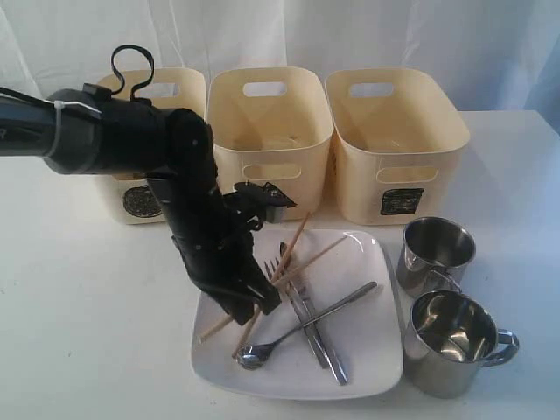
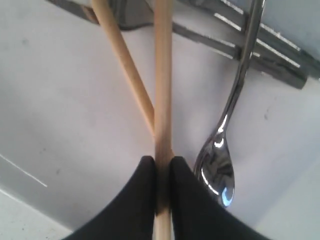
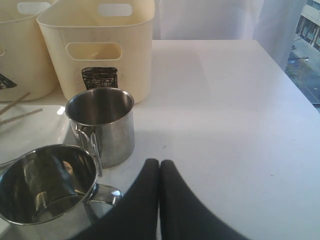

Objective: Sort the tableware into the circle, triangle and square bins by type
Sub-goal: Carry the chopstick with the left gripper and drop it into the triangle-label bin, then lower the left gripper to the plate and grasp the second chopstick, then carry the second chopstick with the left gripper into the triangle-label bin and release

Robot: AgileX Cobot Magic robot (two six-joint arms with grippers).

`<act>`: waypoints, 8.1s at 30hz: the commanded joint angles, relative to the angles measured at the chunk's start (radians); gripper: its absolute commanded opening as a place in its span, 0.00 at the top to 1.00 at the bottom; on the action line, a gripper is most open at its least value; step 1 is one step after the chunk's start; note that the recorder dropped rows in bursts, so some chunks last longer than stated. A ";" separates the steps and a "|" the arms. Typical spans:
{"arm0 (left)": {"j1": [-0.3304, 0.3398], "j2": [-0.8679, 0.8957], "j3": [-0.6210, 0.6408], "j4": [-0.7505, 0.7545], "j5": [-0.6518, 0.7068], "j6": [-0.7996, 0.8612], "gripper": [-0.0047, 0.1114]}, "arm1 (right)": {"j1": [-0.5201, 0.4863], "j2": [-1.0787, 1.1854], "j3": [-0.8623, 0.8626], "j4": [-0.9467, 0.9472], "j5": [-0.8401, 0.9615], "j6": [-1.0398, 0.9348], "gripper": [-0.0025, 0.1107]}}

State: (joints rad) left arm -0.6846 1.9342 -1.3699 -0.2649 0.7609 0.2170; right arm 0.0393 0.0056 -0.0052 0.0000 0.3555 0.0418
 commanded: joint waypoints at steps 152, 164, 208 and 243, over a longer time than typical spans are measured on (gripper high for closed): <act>-0.028 0.200 -0.314 0.111 0.141 -0.222 0.56 | 0.001 -0.006 0.005 0.000 -0.014 -0.004 0.98; -0.028 0.220 -0.314 0.111 0.129 -0.233 0.57 | 0.001 -0.006 0.005 0.000 -0.014 -0.004 0.98; -0.024 -0.045 -0.318 0.169 -0.801 -0.011 0.96 | 0.001 -0.006 0.005 0.000 -0.014 -0.004 0.98; 0.114 0.025 -0.318 -0.072 -0.669 0.041 0.63 | 0.001 -0.006 0.005 0.000 -0.014 -0.004 0.98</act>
State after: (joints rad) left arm -0.5712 2.0020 -1.6871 -0.3091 0.0254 0.2631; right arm 0.0393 0.0056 -0.0052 0.0000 0.3555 0.0418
